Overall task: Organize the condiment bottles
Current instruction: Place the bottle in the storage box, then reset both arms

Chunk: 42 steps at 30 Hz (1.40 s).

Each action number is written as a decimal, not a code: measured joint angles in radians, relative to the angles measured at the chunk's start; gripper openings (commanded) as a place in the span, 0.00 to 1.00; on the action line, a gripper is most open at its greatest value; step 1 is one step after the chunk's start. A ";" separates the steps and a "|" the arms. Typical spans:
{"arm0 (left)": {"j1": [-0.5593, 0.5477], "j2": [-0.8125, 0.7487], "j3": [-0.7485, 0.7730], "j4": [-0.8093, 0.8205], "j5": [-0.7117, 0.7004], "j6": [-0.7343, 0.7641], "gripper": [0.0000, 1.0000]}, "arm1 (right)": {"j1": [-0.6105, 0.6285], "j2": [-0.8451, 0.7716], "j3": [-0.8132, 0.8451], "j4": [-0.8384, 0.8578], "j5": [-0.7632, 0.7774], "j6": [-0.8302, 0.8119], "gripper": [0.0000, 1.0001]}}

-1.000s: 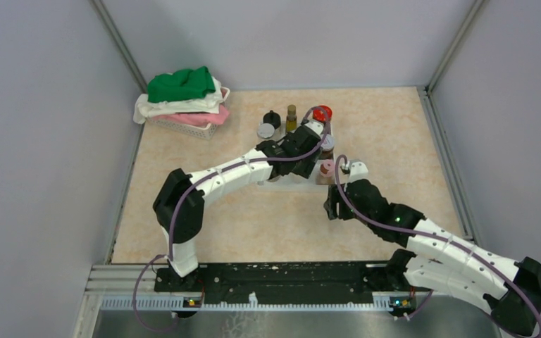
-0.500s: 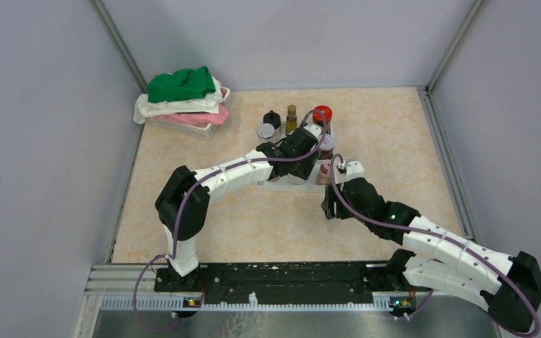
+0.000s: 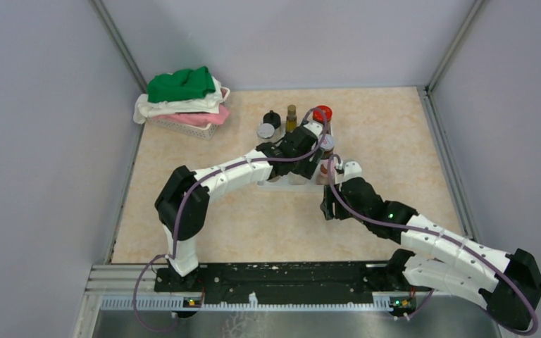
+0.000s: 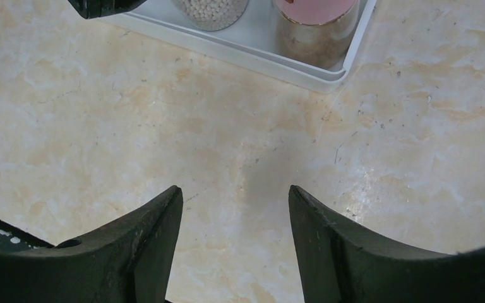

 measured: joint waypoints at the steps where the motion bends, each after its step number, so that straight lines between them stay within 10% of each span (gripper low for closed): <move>1: 0.000 0.000 0.000 0.000 0.000 0.000 0.83 | 0.000 0.000 0.000 0.000 -0.001 0.000 0.62; 14: 0.000 -0.082 0.087 -0.056 -0.019 0.052 0.88 | 0.000 -0.003 0.000 0.000 -0.029 0.011 0.65; 28: 0.006 -0.790 -0.119 -0.102 -0.125 0.008 0.99 | -0.005 -0.021 0.338 -0.182 0.053 -0.010 0.80; 42: 0.149 -0.822 -0.370 -0.203 -0.066 -0.064 0.99 | -0.005 -0.120 0.421 -0.283 0.164 -0.023 0.84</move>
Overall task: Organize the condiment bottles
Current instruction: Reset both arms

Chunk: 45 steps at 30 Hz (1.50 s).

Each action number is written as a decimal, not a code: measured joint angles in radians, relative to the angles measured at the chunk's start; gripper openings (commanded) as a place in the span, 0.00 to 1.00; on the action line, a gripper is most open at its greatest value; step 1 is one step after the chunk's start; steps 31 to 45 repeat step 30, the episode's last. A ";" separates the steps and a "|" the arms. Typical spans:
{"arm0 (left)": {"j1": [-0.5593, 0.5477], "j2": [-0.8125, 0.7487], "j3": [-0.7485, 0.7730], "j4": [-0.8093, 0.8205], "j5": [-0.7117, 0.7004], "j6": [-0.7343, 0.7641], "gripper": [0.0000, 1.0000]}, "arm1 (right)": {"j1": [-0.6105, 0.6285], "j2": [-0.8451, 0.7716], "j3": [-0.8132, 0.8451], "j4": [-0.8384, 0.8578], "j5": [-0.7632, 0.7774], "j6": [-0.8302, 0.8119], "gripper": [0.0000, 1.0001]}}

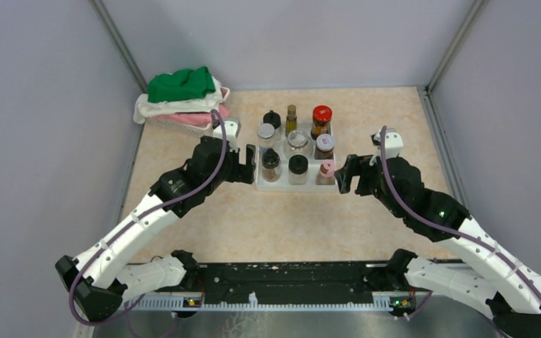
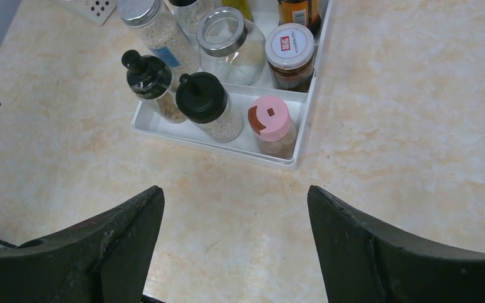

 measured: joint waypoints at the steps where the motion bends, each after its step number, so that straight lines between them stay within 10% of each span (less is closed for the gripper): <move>1: 0.002 -0.006 0.001 0.000 0.000 0.000 0.99 | 0.000 -0.009 0.000 -0.004 0.008 0.000 0.83; 45: 0.087 -0.010 -0.128 0.196 -0.032 0.033 0.99 | -0.021 0.052 -0.217 0.367 0.152 -0.168 0.90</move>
